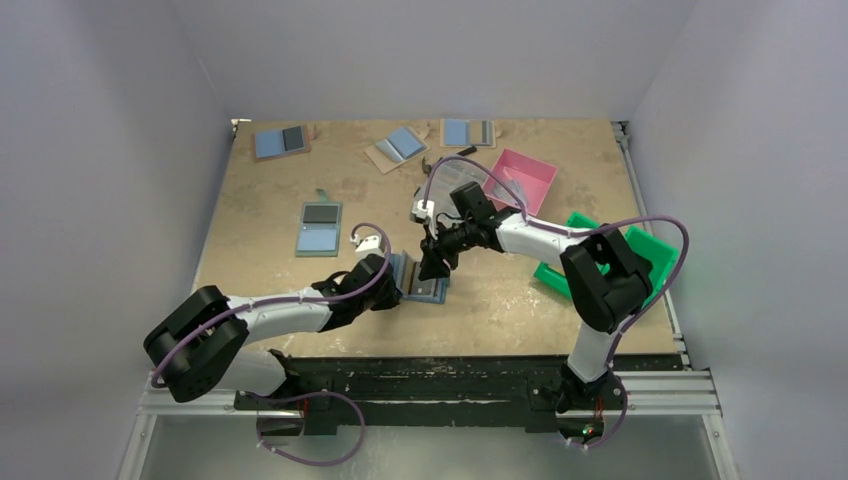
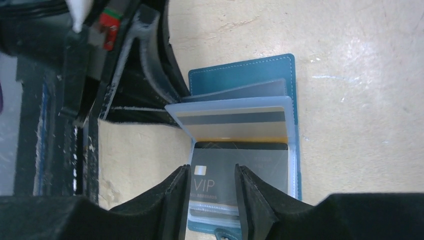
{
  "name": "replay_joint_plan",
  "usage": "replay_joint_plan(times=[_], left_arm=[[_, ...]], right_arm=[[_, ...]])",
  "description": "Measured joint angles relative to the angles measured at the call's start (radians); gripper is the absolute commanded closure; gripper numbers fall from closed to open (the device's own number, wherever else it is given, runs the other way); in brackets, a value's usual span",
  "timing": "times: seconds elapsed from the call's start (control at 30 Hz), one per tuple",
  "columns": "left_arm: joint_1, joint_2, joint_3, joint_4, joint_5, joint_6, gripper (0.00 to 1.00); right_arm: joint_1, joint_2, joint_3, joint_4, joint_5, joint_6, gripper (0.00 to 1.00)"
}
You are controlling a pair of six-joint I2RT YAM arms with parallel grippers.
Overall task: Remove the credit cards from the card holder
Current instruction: Remove the credit card from the card holder.
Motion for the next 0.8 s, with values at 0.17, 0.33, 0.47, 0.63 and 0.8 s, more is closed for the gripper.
replay_joint_plan(times=[0.17, 0.33, 0.47, 0.63, 0.8], left_arm=[[0.0, 0.0, 0.0, 0.011, 0.012, 0.012, 0.87], [0.0, 0.001, 0.001, 0.018, 0.031, 0.018, 0.87], [0.0, 0.006, 0.008, 0.024, 0.047, 0.033, 0.87], [0.0, 0.012, 0.013, 0.033, 0.057, 0.038, 0.87], [0.0, 0.014, 0.02, 0.034, 0.063, 0.039, 0.87]], right_arm=[[-0.001, 0.031, 0.0, 0.047, 0.011, 0.17, 0.49], [-0.003, 0.035, 0.0, 0.078, 0.026, 0.274, 0.46], [-0.007, 0.035, 0.0, 0.095, 0.03, 0.327, 0.46], [-0.008, 0.035, 0.0, 0.119, 0.047, 0.404, 0.46], [-0.008, 0.035, 0.0, 0.165, 0.065, 0.5, 0.44]])
